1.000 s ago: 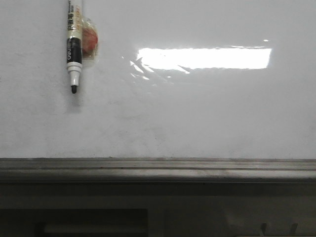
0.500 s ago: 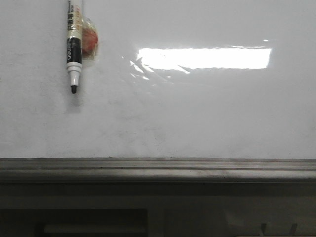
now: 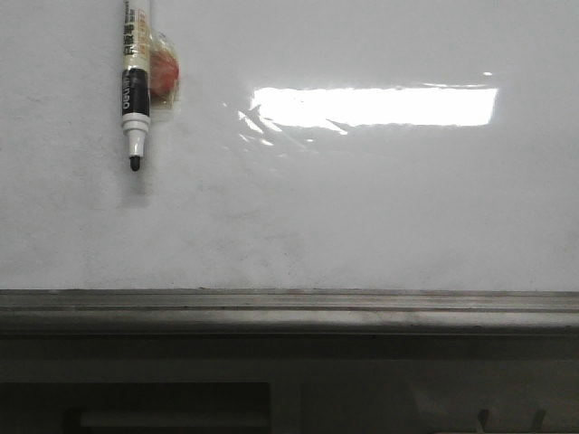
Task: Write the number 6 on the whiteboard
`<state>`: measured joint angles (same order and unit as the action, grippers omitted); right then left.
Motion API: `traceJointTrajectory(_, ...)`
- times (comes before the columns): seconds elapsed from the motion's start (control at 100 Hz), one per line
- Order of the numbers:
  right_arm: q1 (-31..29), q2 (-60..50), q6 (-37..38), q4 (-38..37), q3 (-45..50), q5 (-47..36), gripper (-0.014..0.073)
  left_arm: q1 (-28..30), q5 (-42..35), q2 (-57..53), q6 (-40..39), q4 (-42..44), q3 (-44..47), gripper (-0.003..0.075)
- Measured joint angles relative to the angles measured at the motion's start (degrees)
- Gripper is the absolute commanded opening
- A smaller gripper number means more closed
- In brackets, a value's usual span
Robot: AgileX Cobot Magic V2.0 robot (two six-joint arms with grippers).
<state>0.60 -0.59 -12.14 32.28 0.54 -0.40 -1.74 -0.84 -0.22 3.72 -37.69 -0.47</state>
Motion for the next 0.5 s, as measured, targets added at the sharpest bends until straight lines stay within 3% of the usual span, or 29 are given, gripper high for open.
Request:
traceJointTrajectory(0.22,0.0,3.1,0.0,-0.7,-7.1,13.2,-0.0045,0.0,10.8,0.9,1.1,1.7,-6.3,-0.002)
traceJointTrajectory(0.5,0.0,22.3,0.0,-3.9,-23.3,27.9,-0.0043,0.0,29.6,17.9,1.7,10.7,-23.7,-0.0019)
